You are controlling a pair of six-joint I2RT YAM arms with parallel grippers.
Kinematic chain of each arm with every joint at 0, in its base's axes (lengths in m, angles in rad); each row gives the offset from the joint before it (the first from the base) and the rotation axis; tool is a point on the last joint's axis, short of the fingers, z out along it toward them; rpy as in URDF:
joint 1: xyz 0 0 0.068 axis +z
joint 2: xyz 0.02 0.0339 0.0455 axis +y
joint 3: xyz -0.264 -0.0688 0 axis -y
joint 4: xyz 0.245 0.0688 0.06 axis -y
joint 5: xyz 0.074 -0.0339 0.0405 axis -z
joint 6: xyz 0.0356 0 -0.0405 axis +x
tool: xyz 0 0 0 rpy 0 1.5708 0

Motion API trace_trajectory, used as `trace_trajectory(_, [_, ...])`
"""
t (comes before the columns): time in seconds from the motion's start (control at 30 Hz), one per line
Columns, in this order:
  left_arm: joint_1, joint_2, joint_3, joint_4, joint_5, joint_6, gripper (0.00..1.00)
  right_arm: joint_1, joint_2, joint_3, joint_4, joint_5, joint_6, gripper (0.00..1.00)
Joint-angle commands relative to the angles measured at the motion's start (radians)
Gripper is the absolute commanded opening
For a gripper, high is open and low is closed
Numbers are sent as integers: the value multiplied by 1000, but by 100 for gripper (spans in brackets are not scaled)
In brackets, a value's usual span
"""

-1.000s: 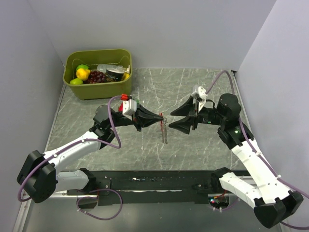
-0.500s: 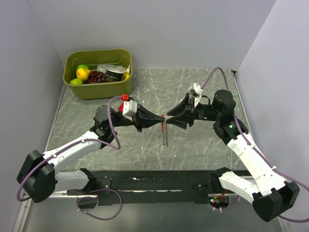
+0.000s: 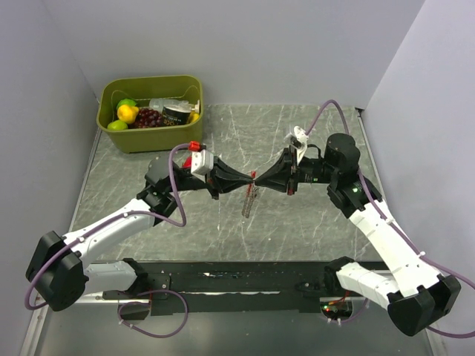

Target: Put the keys on the keyring

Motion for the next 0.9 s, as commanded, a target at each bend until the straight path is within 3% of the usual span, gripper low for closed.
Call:
trace_trajectory(0.0, [-12,-24,123,-161,91,117,1,1,19,96,-97,34,-111,0])
trace_trajectory(0.1, [-12,-19,213,-436,102,289,17,2,59,180,-276,32,-218,0])
trace_trajectory(0.13, [-12,-18,237,-499,94,328,32,1,71,204,-316,31,-243,0])
trace_trajectory(0.17, [-12,-18,257,-616,89,405,37,0,85,230,-361,28,-272,0])
trace_trajectory(0.23, [-10,-19,304,-698,79,467,49,2,91,248,-376,26,-286,0])
trace_trajectory(0.33, [-7,-12,350,-837,85,548,57,2,100,267,-406,-6,-307,0])
trace_trajectory(0.57, [-4,68,470,-1068,108,691,46,2,139,292,-475,-40,-354,0])
trace_trajectory(0.87, [-6,130,505,-1072,145,677,38,8,145,281,-469,-26,-343,0])
